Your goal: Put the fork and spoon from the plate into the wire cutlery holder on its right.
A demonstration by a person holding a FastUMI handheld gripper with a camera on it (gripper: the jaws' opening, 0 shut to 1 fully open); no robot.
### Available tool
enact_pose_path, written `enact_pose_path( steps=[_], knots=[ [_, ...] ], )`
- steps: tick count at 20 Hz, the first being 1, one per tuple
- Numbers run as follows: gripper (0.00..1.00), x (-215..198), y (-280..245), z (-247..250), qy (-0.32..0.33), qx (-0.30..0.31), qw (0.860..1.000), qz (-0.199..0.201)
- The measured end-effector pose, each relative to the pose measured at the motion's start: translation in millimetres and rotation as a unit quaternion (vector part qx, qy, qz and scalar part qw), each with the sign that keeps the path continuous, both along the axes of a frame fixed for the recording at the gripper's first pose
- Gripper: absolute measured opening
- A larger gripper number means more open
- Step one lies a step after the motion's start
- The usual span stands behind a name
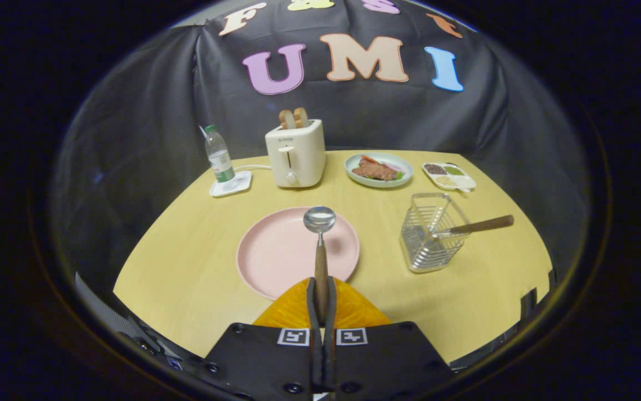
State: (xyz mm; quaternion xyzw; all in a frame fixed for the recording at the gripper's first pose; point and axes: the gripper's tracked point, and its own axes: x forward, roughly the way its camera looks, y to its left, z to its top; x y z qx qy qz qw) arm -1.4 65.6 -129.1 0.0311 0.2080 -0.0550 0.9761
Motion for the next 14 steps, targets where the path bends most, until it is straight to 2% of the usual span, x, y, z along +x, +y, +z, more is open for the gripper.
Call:
enact_pose_path(
  steps=[10, 14],
  knots=[
    [0.03, -21, -92, 42, 0.003, -0.011, 0.999, -0.046],
    [0.04, -27, -127, 36, 0.031, -0.017, 0.997, -0.063]
  ],
)
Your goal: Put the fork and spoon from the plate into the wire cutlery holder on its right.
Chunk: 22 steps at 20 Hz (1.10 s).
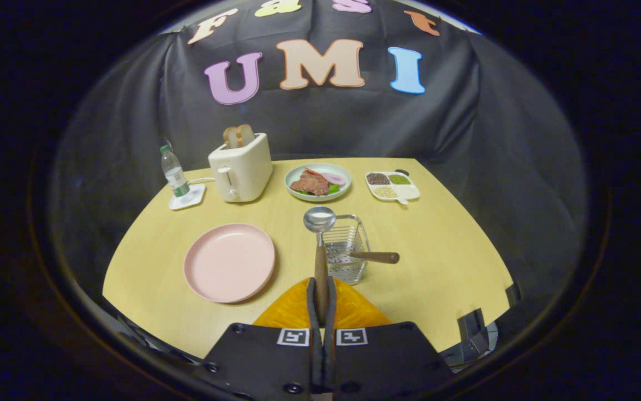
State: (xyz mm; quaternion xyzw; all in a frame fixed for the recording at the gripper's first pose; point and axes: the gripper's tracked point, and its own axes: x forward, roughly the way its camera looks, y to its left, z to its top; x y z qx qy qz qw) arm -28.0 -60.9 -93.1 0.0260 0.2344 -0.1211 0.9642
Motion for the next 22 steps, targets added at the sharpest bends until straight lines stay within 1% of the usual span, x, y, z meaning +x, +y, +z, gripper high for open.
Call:
enact_pose_path(
  steps=[3, 7, 10, 11, 16, 17, 22],
  knots=[
    [0.04, 2, -12, -8, 0.027, 0.009, 1.000, 0.001],
    [0.04, 11, -21, -15, 0.058, 0.006, 0.998, 0.003],
    [0.08, 16, -20, -17, 0.076, 0.013, 0.997, 0.005],
    [0.10, 18, -19, -18, 0.079, 0.012, 0.997, 0.008],
    [0.17, 25, -20, -3, 0.058, 0.009, 0.998, 0.017],
    [0.26, 25, -20, -3, 0.056, 0.009, 0.998, 0.017],
    [0.86, 23, -17, -1, 0.039, 0.018, 0.999, 0.018]
  ],
)
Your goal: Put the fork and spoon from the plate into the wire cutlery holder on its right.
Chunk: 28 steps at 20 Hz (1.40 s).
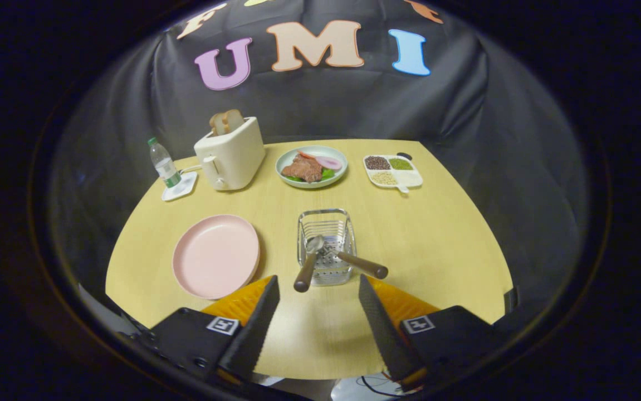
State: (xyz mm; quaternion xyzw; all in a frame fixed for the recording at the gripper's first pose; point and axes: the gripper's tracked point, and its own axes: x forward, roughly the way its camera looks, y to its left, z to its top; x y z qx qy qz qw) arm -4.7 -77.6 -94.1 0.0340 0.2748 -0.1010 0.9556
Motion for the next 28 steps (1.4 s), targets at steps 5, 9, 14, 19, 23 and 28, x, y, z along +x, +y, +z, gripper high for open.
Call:
enact_pose_path(
  steps=[5, 9, 14, 19, 23, 28],
  knots=[
    [0.98, -1, 3, 5, -0.019, -0.006, 1.000, 0.001],
    [0.98, 0, 6, 12, -0.040, -0.001, 0.999, -0.003],
    [0.97, 9, 32, 45, -0.108, -0.006, 0.994, 0.019],
    [0.97, 19, 63, 103, -0.206, -0.017, 0.977, 0.051],
    [0.96, 18, 61, 156, -0.277, -0.020, 0.959, 0.051],
    [0.96, -1, 51, 211, -0.360, -0.053, 0.931, 0.044]
  ],
)
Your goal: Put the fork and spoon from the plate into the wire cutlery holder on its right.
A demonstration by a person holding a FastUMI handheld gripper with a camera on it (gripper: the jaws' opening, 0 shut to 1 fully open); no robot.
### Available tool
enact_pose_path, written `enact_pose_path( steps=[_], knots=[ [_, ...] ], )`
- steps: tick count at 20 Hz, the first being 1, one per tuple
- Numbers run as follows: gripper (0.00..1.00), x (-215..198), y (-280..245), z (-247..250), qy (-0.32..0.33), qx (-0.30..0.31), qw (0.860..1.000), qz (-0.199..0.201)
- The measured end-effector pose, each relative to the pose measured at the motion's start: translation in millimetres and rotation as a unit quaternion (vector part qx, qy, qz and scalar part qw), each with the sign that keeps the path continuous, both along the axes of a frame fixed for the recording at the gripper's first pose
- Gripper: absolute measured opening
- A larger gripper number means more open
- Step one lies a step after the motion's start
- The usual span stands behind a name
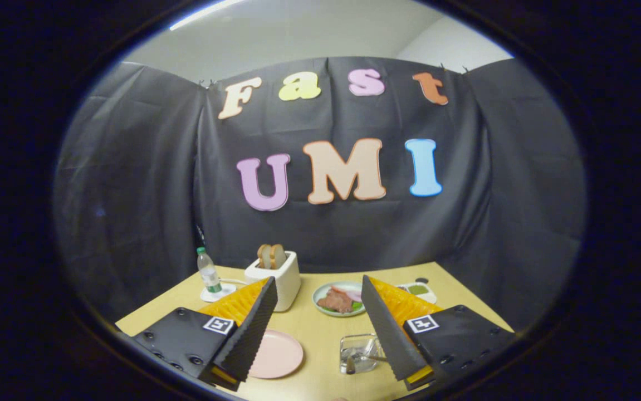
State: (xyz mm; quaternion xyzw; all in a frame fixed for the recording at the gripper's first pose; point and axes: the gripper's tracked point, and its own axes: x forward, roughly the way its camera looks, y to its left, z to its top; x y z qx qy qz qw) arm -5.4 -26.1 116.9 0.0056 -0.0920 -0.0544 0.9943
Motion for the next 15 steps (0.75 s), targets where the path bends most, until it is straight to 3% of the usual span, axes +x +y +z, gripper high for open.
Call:
enact_pose_path(
  steps=[15],
  knots=[
    [0.96, -9, -17, 8, -0.028, 0.008, 1.000, 0.001]
  ],
)
